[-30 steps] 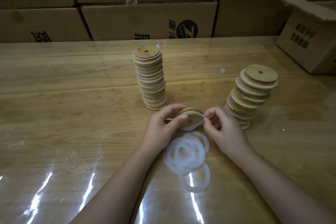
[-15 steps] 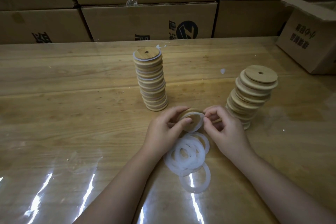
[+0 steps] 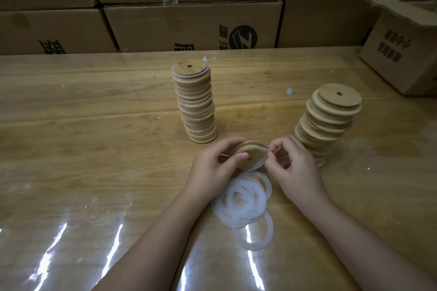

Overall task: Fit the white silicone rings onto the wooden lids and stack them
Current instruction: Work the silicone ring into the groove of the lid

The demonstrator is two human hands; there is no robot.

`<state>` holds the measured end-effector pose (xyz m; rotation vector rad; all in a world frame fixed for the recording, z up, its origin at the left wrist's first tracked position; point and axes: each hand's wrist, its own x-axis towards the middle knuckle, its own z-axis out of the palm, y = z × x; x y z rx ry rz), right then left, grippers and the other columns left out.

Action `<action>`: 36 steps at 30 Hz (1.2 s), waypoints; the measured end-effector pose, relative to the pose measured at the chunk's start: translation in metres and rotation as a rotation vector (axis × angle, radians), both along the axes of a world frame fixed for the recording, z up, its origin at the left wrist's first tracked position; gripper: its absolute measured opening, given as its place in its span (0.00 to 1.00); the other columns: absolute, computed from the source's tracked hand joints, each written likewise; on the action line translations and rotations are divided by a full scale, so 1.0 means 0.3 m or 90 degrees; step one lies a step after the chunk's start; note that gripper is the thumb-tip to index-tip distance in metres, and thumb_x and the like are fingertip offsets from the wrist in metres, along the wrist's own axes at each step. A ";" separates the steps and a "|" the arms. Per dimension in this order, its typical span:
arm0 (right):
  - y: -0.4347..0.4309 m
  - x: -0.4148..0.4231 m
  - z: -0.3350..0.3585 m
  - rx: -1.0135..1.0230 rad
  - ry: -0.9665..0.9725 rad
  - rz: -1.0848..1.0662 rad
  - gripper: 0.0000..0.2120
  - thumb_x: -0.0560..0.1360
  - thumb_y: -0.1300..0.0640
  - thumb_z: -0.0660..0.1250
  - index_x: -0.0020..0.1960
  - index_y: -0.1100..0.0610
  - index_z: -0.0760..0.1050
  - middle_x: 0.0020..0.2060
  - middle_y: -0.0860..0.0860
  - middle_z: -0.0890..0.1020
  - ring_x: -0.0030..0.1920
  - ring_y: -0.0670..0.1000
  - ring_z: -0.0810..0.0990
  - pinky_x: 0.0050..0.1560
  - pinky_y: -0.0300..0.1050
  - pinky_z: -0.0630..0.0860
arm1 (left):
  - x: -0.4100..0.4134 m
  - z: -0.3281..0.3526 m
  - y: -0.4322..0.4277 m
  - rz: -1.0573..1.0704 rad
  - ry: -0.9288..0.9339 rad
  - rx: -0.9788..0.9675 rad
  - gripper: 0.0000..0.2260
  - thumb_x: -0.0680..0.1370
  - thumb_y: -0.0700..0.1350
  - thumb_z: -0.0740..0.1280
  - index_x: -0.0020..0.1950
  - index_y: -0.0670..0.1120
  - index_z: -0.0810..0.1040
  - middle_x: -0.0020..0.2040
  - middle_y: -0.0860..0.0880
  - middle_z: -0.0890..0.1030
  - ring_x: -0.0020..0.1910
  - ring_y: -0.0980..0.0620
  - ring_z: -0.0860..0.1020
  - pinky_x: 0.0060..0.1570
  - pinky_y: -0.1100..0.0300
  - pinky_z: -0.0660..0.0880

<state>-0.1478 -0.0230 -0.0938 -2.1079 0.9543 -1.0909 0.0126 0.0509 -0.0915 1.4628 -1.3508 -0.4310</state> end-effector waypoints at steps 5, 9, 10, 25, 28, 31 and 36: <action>-0.009 -0.004 -0.009 0.077 0.012 0.018 0.05 0.72 0.61 0.66 0.41 0.53 0.72 0.35 0.45 0.76 0.35 0.42 0.74 0.34 0.32 0.70 | 0.000 0.006 0.002 -0.004 -0.003 0.003 0.10 0.74 0.44 0.71 0.53 0.56 0.78 0.47 0.60 0.82 0.46 0.61 0.80 0.47 0.65 0.75; -0.014 -0.001 -0.009 0.101 -0.001 0.037 0.04 0.73 0.61 0.67 0.42 0.55 0.74 0.35 0.44 0.76 0.34 0.40 0.74 0.34 0.30 0.69 | 0.001 0.007 0.007 0.003 0.048 0.019 0.11 0.73 0.43 0.72 0.50 0.57 0.77 0.46 0.57 0.82 0.44 0.57 0.80 0.44 0.61 0.77; -0.013 0.001 -0.009 0.099 0.002 0.041 0.04 0.72 0.62 0.68 0.42 0.56 0.74 0.35 0.44 0.76 0.34 0.39 0.74 0.34 0.29 0.69 | 0.001 0.007 0.008 0.001 0.056 0.016 0.11 0.73 0.42 0.72 0.50 0.56 0.77 0.46 0.56 0.82 0.44 0.57 0.80 0.43 0.62 0.77; 0.007 0.000 0.007 -0.065 -0.031 0.038 0.03 0.71 0.65 0.69 0.42 0.58 0.77 0.43 0.45 0.80 0.43 0.44 0.79 0.37 0.40 0.76 | -0.011 0.006 0.011 0.015 -0.044 -0.034 0.11 0.74 0.45 0.69 0.56 0.48 0.79 0.51 0.57 0.80 0.52 0.63 0.76 0.48 0.74 0.69; 0.008 0.000 0.009 -0.060 -0.043 0.043 0.04 0.71 0.66 0.69 0.42 0.58 0.77 0.42 0.45 0.80 0.43 0.44 0.79 0.37 0.38 0.76 | -0.007 0.007 0.007 0.024 -0.041 -0.041 0.11 0.74 0.44 0.69 0.56 0.48 0.80 0.50 0.59 0.80 0.52 0.63 0.77 0.49 0.71 0.71; 0.007 0.002 0.009 -0.044 -0.054 0.049 0.05 0.71 0.67 0.69 0.42 0.58 0.77 0.41 0.47 0.80 0.43 0.45 0.78 0.37 0.35 0.76 | -0.007 0.007 0.006 0.022 -0.048 -0.044 0.11 0.74 0.42 0.70 0.56 0.48 0.80 0.50 0.60 0.80 0.51 0.64 0.77 0.48 0.71 0.71; 0.006 0.003 -0.001 -0.020 -0.055 0.025 0.07 0.71 0.66 0.69 0.41 0.55 0.76 0.41 0.47 0.80 0.41 0.44 0.78 0.37 0.31 0.74 | 0.005 0.015 0.002 0.008 -0.081 -0.042 0.12 0.74 0.42 0.69 0.57 0.46 0.80 0.49 0.53 0.82 0.50 0.62 0.77 0.48 0.70 0.72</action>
